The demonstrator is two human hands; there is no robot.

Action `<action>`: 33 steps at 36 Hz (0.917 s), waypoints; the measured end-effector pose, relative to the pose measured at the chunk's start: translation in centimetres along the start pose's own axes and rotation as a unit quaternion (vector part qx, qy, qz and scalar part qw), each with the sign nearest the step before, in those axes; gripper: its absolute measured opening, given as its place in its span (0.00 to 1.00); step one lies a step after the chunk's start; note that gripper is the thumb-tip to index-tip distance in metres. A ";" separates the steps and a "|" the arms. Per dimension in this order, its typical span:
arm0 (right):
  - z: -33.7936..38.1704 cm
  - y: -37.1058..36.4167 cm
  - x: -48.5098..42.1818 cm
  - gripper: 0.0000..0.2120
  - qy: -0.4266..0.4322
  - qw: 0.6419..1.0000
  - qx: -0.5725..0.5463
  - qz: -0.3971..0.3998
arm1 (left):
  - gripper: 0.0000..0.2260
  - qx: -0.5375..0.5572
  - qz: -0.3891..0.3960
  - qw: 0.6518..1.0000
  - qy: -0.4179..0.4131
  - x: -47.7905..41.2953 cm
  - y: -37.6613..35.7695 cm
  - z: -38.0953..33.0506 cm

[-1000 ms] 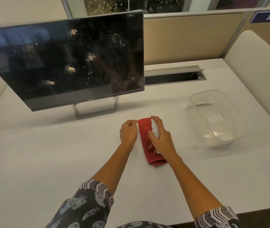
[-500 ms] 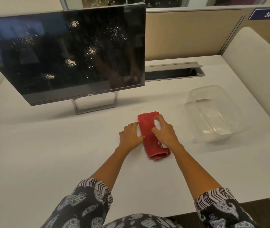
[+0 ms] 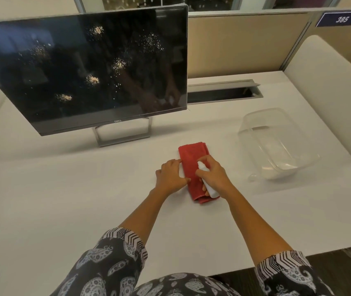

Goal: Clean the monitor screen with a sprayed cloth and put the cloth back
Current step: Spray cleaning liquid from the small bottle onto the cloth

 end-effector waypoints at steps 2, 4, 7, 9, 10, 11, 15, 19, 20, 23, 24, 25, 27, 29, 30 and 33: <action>-0.2 0.0 0.1 0.13 0.010 1.000 0.002 -0.013 | 0.35 -0.002 -0.002 1.000 -0.002 0.1 0.1 0.0; -0.2 0.0 0.3 0.14 0.018 1.000 0.003 -0.026 | 0.35 -0.006 -0.002 1.000 -0.001 0.2 0.0 0.2; -0.2 0.5 0.5 0.16 0.018 0.998 -0.019 -0.053 | 0.35 -0.010 0.000 1.000 -0.003 0.3 -0.1 0.2; -0.5 0.5 0.4 0.19 0.009 0.998 -0.043 -0.053 | 0.35 -0.008 -0.001 1.000 -0.005 0.4 -0.1 0.1; -0.7 0.3 0.3 0.22 0.005 0.998 -0.051 -0.043 | 0.35 -0.008 -0.001 1.000 -0.005 0.4 -0.1 0.0; -0.9 0.2 0.3 0.26 0.000 0.998 -0.053 -0.029 | 0.35 -0.007 0.000 1.000 -0.005 0.5 -0.2 0.0; -0.9 -0.3 0.5 0.38 0.021 0.999 -0.047 0.013 | 0.35 -0.011 0.000 1.000 -0.006 0.6 -0.3 0.3; 1.1 0.1 1.2 0.39 0.111 0.994 0.018 0.006 | 0.35 -0.019 -0.001 1.000 -0.009 0.7 -0.4 0.4; 1.4 0.2 1.4 0.39 0.125 0.992 0.020 0.010 | 0.35 -0.019 -0.001 1.000 -0.010 0.7 -0.3 0.4; 2.1 0.7 1.8 0.37 0.149 0.989 0.002 -0.006 | 0.34 -0.018 -0.003 1.000 -0.012 0.7 -0.2 0.4; 2.3 1.2 1.9 0.36 0.151 0.988 -0.031 -0.025 | 0.34 -0.018 -0.005 1.000 -0.014 0.7 -0.2 0.4; 2.4 2.0 1.7 0.36 0.143 0.985 -0.081 -0.056 | 0.33 -0.019 -0.006 1.000 -0.016 0.7 -0.1 0.3; 1.6 3.5 1.0 0.36 0.094 0.971 -0.187 -0.117 | 0.33 -0.023 -0.004 1.000 -0.018 0.6 0.0 0.3; 1.0 3.2 0.6 0.37 0.058 0.972 -0.203 -0.104 | 0.34 -0.024 -0.002 1.000 -0.019 0.6 -0.1 0.3; 0.9 2.2 0.6 0.38 0.049 0.981 -0.177 -0.058 | 0.34 -0.023 -0.001 1.000 -0.021 0.7 -0.1 0.2; 0.9 1.6 0.7 0.40 0.015 0.977 -0.212 0.000 | 0.34 -0.025 -0.003 0.999 -0.026 0.7 -0.1 0.2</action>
Point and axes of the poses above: each hand's wrist, its own x-axis away from the middle knuckle, its own y-axis out of the back of the hand, z = x × y, the point moved 10 cm from there along -x, towards the middle knuckle, and after that the axes turned 14 degrees about -z, right-handed, at the moved point
